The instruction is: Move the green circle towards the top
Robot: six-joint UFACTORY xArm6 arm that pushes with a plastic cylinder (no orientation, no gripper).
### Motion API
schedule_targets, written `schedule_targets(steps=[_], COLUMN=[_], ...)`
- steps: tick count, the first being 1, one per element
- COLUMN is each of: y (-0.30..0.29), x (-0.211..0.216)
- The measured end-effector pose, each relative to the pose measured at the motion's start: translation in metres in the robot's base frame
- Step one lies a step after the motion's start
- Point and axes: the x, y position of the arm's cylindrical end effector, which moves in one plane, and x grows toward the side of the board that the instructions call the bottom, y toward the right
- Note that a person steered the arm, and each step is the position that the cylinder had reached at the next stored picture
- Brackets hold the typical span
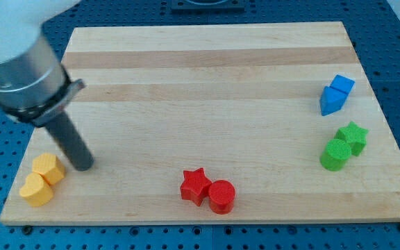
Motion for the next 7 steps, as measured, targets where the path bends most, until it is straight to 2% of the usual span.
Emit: schedule_targets(steps=[1,2,3,5,7], y=[0.064,0.134,0.194,0.219,0.263], x=[-0.043,-0.068,-0.061,-0.036,0.04])
